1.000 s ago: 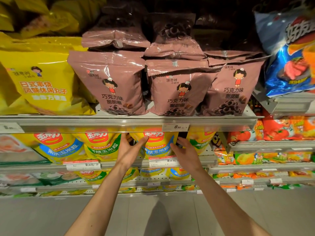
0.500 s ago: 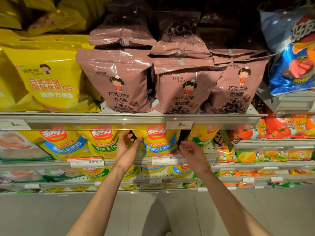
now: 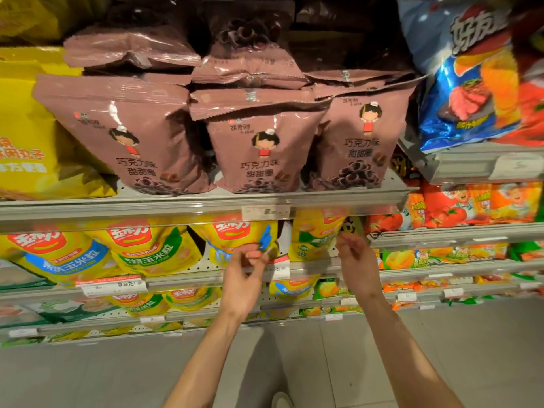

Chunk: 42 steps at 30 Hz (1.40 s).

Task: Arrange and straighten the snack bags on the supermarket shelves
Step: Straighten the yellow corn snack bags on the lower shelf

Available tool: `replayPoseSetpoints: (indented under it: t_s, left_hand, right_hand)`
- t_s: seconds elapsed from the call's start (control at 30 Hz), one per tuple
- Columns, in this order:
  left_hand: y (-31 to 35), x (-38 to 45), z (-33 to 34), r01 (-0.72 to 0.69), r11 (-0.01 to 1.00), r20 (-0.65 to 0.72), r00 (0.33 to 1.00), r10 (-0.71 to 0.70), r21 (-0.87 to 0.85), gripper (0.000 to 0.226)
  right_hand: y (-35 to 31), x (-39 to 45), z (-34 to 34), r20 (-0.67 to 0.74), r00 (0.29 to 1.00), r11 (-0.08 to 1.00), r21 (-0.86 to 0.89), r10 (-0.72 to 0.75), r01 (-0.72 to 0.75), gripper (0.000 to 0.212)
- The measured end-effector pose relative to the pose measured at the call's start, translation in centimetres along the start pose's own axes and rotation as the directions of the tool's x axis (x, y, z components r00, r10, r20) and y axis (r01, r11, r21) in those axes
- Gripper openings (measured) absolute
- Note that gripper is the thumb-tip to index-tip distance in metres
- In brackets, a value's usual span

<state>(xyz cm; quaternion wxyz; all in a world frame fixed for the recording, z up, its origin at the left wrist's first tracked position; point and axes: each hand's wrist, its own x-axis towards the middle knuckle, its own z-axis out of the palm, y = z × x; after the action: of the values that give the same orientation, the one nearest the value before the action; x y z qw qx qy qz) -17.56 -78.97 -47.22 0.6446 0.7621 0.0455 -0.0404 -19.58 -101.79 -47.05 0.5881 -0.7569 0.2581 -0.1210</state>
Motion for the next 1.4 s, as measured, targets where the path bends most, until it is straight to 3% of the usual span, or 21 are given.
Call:
replayPoseSetpoints:
  t_s: [0.1, 0.2, 0.27, 0.37, 0.77, 1.0, 1.13, 1.23, 1.4]
  left_hand:
    - [0.6, 1.2, 3.4, -0.01, 1.0, 0.1, 0.995, 0.009, 0.013, 0.024]
    - [1.1, 2.3, 5.8, -0.023, 0.998, 0.108, 0.994, 0.017, 0.055, 0.04]
    - [2.0, 2.9, 7.1, -0.027, 0.994, 0.108, 0.994, 0.016, 0.109, 0.037]
    - [3.1, 3.9, 8.4, -0.019, 0.99, 0.103, 0.995, 0.005, 0.138, 0.051]
    - [2.3, 5.1, 10.5, 0.017, 0.989, 0.079, 0.996, -0.029, 0.146, 0.031]
    - [1.4, 5.9, 8.7, 0.013, 0.982, 0.175, 0.983, -0.046, 0.186, 0.039]
    - [0.5, 6.4, 7.8, -0.008, 0.97, 0.25, 0.967, -0.054, 0.242, 0.068]
    - [-0.4, 6.6, 7.3, 0.008, 0.972, 0.277, 0.958, -0.075, 0.234, 0.078]
    - [1.5, 5.0, 7.2, -0.015, 0.987, 0.321, 0.946, -0.038, 0.162, 0.046]
  right_hand:
    - [-0.7, 1.7, -0.4, 0.054, 0.997, 0.998, -0.005, -0.057, 0.057, 0.036]
    - [-1.2, 3.2, -0.7, 0.114, 0.988, 0.994, -0.016, -0.102, 0.104, 0.032]
    - [-0.9, 4.2, -0.8, 0.14, 0.983, 0.989, -0.069, -0.122, 0.133, 0.04]
    - [-0.4, 5.1, -1.0, 0.175, 0.982, 0.986, -0.134, -0.077, 0.102, 0.048]
    - [1.6, 5.1, -1.2, 0.22, 0.957, 0.981, 0.003, -0.191, 0.195, 0.058]
    - [1.5, 3.7, -2.8, 0.266, 0.943, 0.979, 0.003, -0.198, 0.205, 0.08]
    - [0.8, 4.1, -2.9, 0.293, 0.934, 0.978, 0.025, -0.207, 0.209, 0.095]
    - [0.9, 4.7, -3.0, 0.298, 0.933, 0.978, 0.026, -0.203, 0.205, 0.091]
    - [1.7, 4.6, -3.5, 0.28, 0.945, 0.985, 0.03, -0.169, 0.167, 0.076]
